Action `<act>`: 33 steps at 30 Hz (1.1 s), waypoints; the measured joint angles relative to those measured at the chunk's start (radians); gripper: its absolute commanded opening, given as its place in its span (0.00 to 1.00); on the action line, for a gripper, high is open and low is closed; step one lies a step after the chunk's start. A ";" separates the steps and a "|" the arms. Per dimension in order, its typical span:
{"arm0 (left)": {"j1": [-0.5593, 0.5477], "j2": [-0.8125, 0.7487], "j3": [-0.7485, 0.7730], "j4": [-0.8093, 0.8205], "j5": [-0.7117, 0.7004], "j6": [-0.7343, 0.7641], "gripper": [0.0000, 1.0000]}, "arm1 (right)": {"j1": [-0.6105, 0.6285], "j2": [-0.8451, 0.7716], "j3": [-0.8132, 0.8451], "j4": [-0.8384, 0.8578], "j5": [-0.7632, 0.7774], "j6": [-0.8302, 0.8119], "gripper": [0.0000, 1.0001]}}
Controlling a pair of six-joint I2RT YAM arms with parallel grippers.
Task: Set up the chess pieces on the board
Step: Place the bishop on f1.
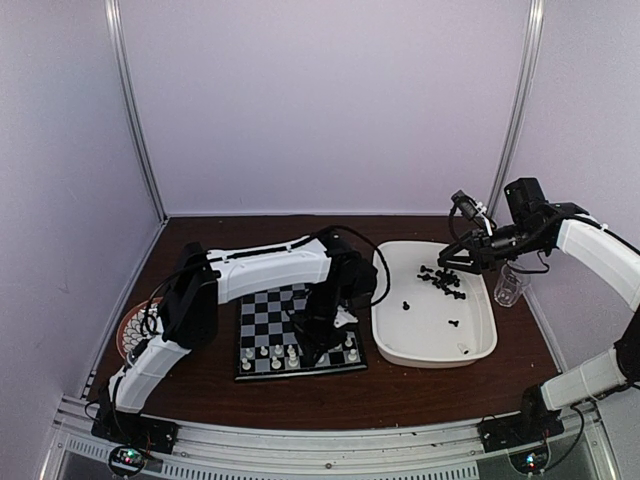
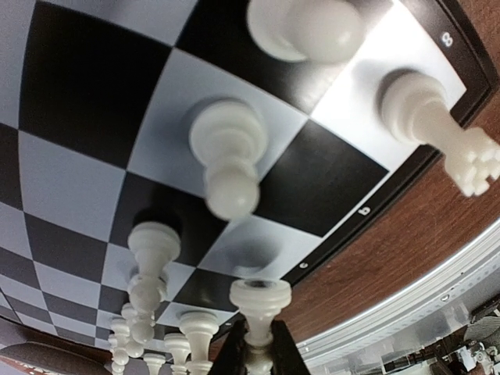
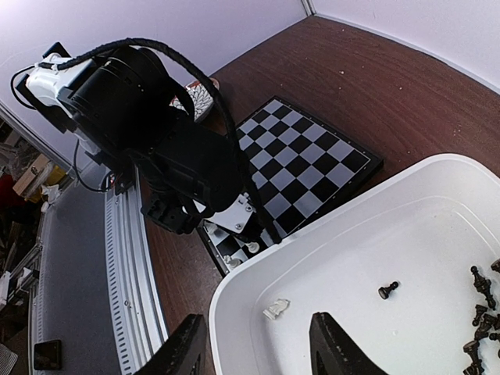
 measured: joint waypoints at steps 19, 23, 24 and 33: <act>0.000 0.000 0.013 0.000 0.017 0.000 0.11 | 0.000 0.000 0.000 0.000 0.000 -0.001 0.49; 0.000 0.000 0.029 0.000 0.017 0.000 0.10 | 0.000 0.000 0.000 0.000 0.000 -0.001 0.49; 0.000 0.000 0.032 0.000 0.017 0.000 0.10 | 0.000 0.000 0.000 0.000 0.000 -0.001 0.49; 0.000 0.002 0.051 0.001 0.017 0.000 0.10 | 0.000 0.000 -0.005 0.000 0.000 -0.003 0.49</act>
